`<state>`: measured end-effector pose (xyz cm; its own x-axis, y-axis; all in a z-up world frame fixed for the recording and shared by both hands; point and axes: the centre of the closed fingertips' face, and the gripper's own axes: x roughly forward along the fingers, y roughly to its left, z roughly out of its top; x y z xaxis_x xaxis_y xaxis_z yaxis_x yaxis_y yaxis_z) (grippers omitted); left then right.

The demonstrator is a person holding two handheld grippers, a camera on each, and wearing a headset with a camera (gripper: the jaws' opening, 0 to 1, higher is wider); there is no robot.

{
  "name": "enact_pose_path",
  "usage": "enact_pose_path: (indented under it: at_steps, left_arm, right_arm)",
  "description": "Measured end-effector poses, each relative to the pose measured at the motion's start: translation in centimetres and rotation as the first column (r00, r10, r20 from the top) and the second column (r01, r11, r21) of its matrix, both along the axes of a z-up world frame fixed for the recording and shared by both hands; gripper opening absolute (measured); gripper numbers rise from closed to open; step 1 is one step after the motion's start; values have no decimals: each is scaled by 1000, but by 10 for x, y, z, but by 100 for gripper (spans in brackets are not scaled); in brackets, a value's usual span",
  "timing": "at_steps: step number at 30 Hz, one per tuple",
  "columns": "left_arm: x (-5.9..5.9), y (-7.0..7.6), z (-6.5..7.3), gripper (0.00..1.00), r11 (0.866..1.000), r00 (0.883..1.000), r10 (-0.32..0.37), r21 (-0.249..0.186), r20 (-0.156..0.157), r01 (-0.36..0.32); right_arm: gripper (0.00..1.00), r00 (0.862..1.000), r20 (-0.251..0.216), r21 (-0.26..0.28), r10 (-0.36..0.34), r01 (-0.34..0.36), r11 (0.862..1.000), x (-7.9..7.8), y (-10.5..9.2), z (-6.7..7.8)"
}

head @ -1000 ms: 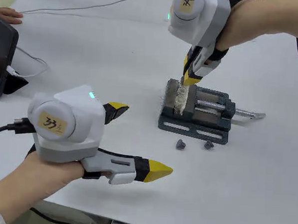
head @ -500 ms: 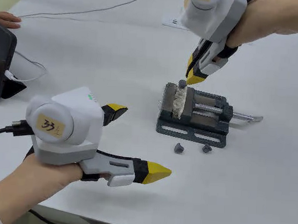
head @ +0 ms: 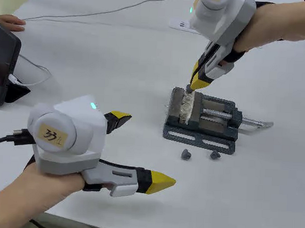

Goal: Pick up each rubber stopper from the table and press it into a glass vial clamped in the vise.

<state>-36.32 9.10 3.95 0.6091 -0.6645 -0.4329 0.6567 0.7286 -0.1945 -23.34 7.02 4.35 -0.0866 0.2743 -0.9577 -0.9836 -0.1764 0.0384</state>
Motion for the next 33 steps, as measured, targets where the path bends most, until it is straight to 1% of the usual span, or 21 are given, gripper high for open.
enact_pose_path:
  at_steps: [2,5,6,9,12,13,15,16,17,19,23,25,27,31,32,33]
  left_arm:
    - [0,-1,0,93,1000,1000,-1,1,0,1]
    - [0,-1,-1,93,1000,1000,0,-3,-2,0]
    - [0,-2,-1,93,1000,1000,-2,-2,-4,2]
    - [0,-3,-3,93,1000,1000,-6,-1,-6,6]
    - [0,-5,-3,93,1000,1000,-7,-2,-6,7]
    - [0,-5,-4,93,1000,1000,-8,-3,-6,8]
    - [1,-4,-3,93,1000,1000,-7,-4,-5,7]
    - [1,-4,-3,93,1000,1000,-6,-3,-5,6]
    - [2,-4,-3,93,1000,1000,-6,-3,-4,6]
    - [3,-2,-3,93,1000,1000,-3,-5,-4,3]
    - [6,-2,-3,93,1000,1000,-1,-5,-1,1]
    - [6,-2,-2,93,1000,1000,-1,-6,1,1]
    - [7,-2,-3,93,1000,1000,-2,-6,1,2]
    - [7,-2,-3,93,1000,1000,-1,-9,0,1]
    - [7,-2,-4,93,1000,1000,-2,-8,0,2]
    - [7,-2,-4,93,1000,1000,-2,-6,1,2]
  right_arm:
    - [1,1000,-1,-10,8,-8,1000,-2,-1,-2]
    - [1,1000,-1,-6,8,-8,1000,-3,-1,-1]
    - [0,1000,-11,-5,3,-3,1000,-2,-1,-1]
    - [0,1000,-15,-7,2,-2,1000,-3,-1,-1]
    - [0,999,-32,-17,-6,6,1000,-3,-1,-2]
    - [0,999,-38,-20,-11,10,1000,-4,-2,-2]
    - [0,998,-57,-26,-30,28,999,0,-1,-3]
    - [0,997,-66,-29,-41,39,999,-3,-3,-3]
    - [0,996,-71,-30,-48,46,999,-5,-4,-3]
    - [0,995,-75,-32,-60,58,998,-2,-3,-4]
    - [0,996,-67,-29,-65,63,998,-3,-3,-3]
    - [0,997,-56,-31,-56,54,998,-3,-3,-3]
    - [0,997,-49,-38,-52,50,998,2,-1,-5]
    - [0,999,-26,-62,-35,33,998,-3,-1,-4]
    - [0,999,-25,-69,-43,41,997,-2,-1,-4]
    - [0,999,-22,-72,-35,33,997,-1,-2,-4]
